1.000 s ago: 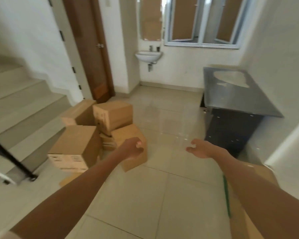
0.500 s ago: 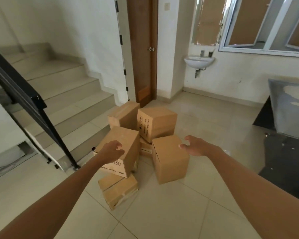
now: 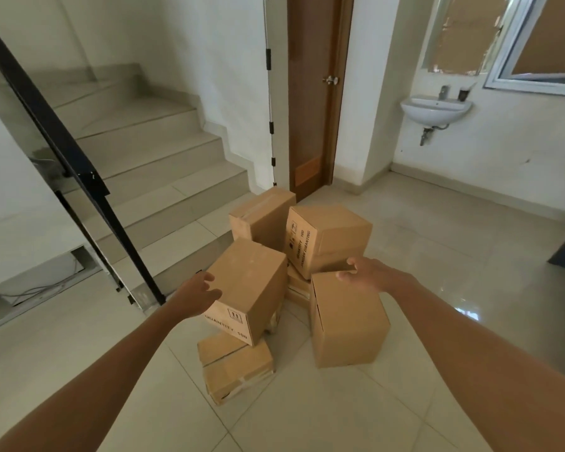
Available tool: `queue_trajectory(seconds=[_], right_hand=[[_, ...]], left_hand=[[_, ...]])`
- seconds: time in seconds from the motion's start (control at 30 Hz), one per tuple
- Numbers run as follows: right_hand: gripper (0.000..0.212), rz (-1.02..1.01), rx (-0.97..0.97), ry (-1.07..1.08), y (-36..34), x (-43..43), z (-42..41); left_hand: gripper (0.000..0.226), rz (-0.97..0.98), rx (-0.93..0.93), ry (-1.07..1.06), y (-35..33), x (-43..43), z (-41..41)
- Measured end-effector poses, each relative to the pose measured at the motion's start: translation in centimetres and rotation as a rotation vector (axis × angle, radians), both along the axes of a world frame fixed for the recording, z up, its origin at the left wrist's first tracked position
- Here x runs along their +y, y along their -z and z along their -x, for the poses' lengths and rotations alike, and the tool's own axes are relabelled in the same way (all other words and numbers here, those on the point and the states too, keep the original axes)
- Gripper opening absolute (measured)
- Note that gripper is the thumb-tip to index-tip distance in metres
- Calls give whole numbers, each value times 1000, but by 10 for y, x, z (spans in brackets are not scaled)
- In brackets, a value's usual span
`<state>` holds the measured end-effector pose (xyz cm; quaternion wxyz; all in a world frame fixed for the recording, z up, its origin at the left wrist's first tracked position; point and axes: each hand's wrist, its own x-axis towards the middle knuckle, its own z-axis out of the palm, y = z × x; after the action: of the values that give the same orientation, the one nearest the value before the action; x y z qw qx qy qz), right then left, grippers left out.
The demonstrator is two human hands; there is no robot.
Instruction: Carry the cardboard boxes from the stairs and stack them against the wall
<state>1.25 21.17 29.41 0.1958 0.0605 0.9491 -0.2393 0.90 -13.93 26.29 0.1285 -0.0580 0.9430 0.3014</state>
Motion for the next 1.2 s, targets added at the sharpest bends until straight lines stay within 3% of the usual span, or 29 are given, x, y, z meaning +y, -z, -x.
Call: queue_trajectory(seconds=[0.33,0.43,0.77,1.2], right_hand=[[53,-62,5,-169,-7,29,135],[57,-39,-26,-221,4,21,171],[67,-43,-148,-329,56,-44,309],[65,-77,-302,-410,132,-121,485]], left_hand=[[50,-28,-41,-211,5,35,71],[50,-27,-53,-246,10,35,85],[44,-83,-152,-385,57,-1,173],[60,-252,-295,-670,139,-37,299]])
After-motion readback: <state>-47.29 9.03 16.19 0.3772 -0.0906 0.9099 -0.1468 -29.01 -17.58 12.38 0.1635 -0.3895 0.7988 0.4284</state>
